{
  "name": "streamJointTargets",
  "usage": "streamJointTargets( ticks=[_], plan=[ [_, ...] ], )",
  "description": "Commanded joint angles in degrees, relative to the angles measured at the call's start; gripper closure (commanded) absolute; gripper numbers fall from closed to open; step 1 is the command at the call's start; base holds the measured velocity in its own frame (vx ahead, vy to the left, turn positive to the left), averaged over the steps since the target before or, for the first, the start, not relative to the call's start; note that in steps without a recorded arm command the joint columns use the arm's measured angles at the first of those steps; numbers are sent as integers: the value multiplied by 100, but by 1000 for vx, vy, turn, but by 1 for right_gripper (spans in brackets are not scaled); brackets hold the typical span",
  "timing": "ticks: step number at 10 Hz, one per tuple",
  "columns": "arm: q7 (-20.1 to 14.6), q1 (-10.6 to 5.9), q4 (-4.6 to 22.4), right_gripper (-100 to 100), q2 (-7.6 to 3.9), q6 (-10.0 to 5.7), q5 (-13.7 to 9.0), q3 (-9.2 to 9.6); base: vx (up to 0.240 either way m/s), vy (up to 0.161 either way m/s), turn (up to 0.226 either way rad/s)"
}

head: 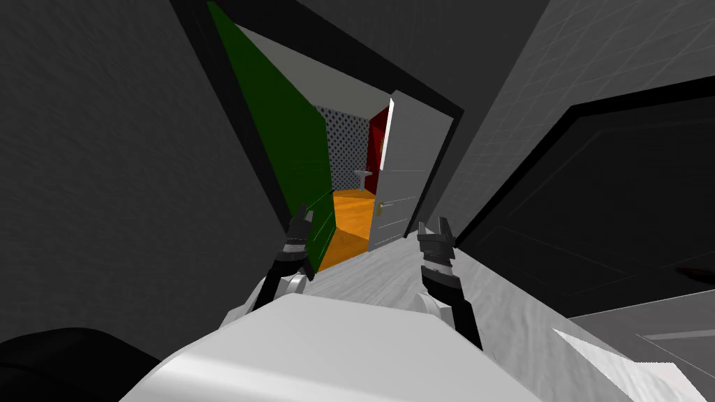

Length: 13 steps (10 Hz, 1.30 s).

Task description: Push the door open

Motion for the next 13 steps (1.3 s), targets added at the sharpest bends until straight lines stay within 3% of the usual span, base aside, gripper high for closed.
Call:
streamJointTargets(
  ticks=[1,13],
  plan=[
    [2,-83,173,-100,-56,36,17,35,141,-50,62],
    [21,-745,1545,-100,-338,323,155,316,77,-104,72]
  ],
)
